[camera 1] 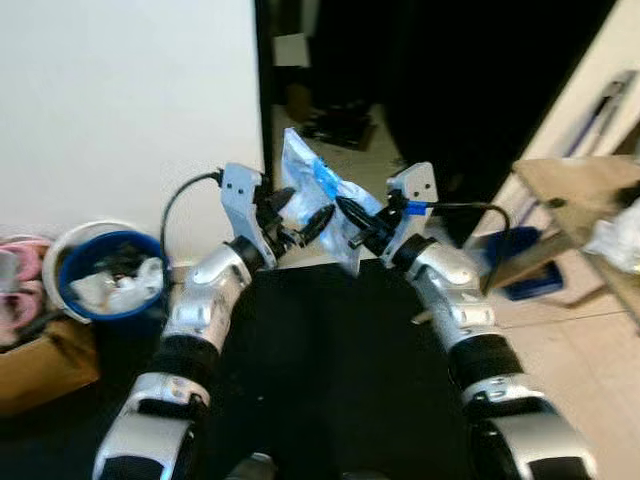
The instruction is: Picking trash to rubbish bin
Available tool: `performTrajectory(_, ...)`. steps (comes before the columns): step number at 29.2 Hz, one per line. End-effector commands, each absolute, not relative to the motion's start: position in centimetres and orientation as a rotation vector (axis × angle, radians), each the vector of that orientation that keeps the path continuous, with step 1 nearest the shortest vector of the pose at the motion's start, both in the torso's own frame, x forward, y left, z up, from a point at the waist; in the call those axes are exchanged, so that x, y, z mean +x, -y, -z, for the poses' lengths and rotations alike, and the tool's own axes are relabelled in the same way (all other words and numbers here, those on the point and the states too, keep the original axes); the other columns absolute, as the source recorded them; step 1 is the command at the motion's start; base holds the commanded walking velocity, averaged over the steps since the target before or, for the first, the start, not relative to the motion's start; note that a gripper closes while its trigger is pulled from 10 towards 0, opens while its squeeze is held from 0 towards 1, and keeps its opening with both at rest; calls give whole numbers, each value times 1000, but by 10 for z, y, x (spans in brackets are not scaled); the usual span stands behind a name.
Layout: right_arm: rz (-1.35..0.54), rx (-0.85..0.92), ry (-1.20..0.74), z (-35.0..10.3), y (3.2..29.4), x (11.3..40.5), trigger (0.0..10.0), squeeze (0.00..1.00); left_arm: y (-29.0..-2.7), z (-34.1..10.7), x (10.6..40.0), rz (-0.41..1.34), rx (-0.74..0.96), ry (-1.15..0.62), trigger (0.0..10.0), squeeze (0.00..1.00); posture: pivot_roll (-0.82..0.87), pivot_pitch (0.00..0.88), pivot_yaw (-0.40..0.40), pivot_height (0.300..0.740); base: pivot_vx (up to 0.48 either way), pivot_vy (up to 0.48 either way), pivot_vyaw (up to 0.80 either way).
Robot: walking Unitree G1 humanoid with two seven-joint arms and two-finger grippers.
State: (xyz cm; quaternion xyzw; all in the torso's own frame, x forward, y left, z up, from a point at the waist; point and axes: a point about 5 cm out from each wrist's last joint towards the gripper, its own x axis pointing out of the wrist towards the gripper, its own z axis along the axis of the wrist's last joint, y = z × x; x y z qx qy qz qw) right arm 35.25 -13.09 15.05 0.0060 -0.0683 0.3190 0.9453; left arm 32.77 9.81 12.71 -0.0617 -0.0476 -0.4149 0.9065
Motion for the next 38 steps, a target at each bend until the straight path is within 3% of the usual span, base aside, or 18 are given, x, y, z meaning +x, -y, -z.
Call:
performTrajectory(1,-650,29,132,-148,129,352,10000,0,-109,-119,319,888,-77,89,10000,0,-54,0,-50,740,0,0,712)
performTrajectory(22,-658,40,129,-147,130,353,10000,0,-130,-97,275,991,-165,7,10000,0,-35,0,-57,740,0,0,701)
performTrajectory(38,-662,47,130,-147,129,354,10000,0,-128,-90,281,981,-222,-40,10000,0,-32,0,-55,740,0,0,686)
